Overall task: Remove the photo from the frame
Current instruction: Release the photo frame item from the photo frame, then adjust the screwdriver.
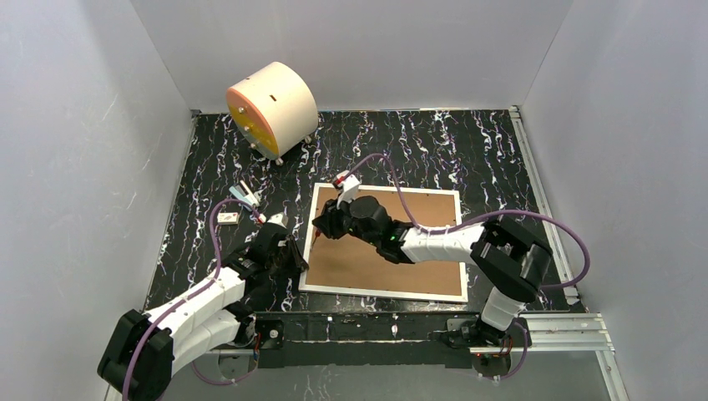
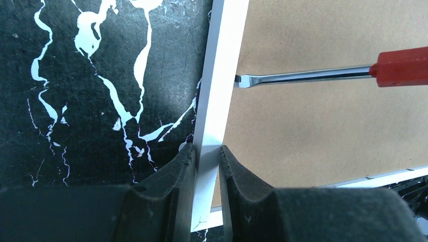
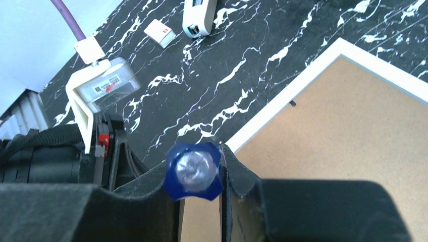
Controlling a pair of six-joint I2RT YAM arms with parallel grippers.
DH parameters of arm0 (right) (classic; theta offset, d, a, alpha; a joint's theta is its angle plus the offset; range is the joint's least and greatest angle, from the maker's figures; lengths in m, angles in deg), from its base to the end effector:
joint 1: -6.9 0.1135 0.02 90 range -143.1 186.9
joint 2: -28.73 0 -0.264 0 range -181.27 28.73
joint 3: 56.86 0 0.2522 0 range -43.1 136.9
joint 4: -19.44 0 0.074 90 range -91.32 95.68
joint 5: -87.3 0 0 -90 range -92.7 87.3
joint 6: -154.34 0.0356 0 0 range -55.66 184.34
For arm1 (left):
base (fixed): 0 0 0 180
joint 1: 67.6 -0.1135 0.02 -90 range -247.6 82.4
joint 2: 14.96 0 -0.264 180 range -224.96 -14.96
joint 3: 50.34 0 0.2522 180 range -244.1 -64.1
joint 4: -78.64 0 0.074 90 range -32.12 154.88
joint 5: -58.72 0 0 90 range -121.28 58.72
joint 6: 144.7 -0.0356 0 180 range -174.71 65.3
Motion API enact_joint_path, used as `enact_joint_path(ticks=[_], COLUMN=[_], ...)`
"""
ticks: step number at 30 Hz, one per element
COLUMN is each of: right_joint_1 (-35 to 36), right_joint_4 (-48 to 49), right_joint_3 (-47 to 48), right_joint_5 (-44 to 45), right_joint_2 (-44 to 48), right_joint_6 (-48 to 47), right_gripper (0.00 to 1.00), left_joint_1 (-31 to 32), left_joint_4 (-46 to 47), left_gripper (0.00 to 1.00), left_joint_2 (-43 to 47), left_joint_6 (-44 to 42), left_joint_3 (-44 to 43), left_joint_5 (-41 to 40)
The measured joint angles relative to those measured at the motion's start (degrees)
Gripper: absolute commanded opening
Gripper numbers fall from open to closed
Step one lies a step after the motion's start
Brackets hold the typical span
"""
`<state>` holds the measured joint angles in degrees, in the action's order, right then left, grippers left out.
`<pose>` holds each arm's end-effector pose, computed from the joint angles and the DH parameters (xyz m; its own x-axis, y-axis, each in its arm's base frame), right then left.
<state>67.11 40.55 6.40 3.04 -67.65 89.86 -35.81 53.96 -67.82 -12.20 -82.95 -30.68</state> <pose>0.1857 0.3172 0.2153 -0.4444 0.0866 -0.8916 -0.6909 0.6005 0.4026 0.1484 -0.0924 0.1593 -0.8027 -0.2973 -0.5170 -0.0125 0.8751 -0.4838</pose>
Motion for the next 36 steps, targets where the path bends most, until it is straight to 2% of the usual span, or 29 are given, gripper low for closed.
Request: enact_joint_path(ticks=[9,15,24,32,36], right_joint_1=[5.90,6.93,2.16,-6.16,-11.19], right_joint_4=[-5.70,-8.63,-8.55,-0.63,3.65], right_joint_3=[6.45,6.80,-3.23,-11.21,-13.66], right_joint_5=[13.66,18.16,13.40,8.11,3.76], right_joint_2=[-2.62,-1.79,7.26,10.56,10.54], right_joint_6=[-1.46,0.87,4.87,7.61,9.09], right_gripper=[0.01,0.01,0.01,0.01,0.01], left_joint_1=[0.00,0.02,0.17,0.22,1.05], left_joint_4=[0.02,-0.04,-0.04,1.53,3.56], left_gripper=[0.07,0.07,0.09,0.10,0.15], left_joint_2=[0.33,0.70,0.83,0.28,0.28], left_joint_6=[0.13,0.15,-0.24,-0.96,1.05], left_joint_3=[0.15,0.28,0.28,0.52,1.51], left_joint_5=[-0.15,-0.26,-0.31,3.19,4.81])
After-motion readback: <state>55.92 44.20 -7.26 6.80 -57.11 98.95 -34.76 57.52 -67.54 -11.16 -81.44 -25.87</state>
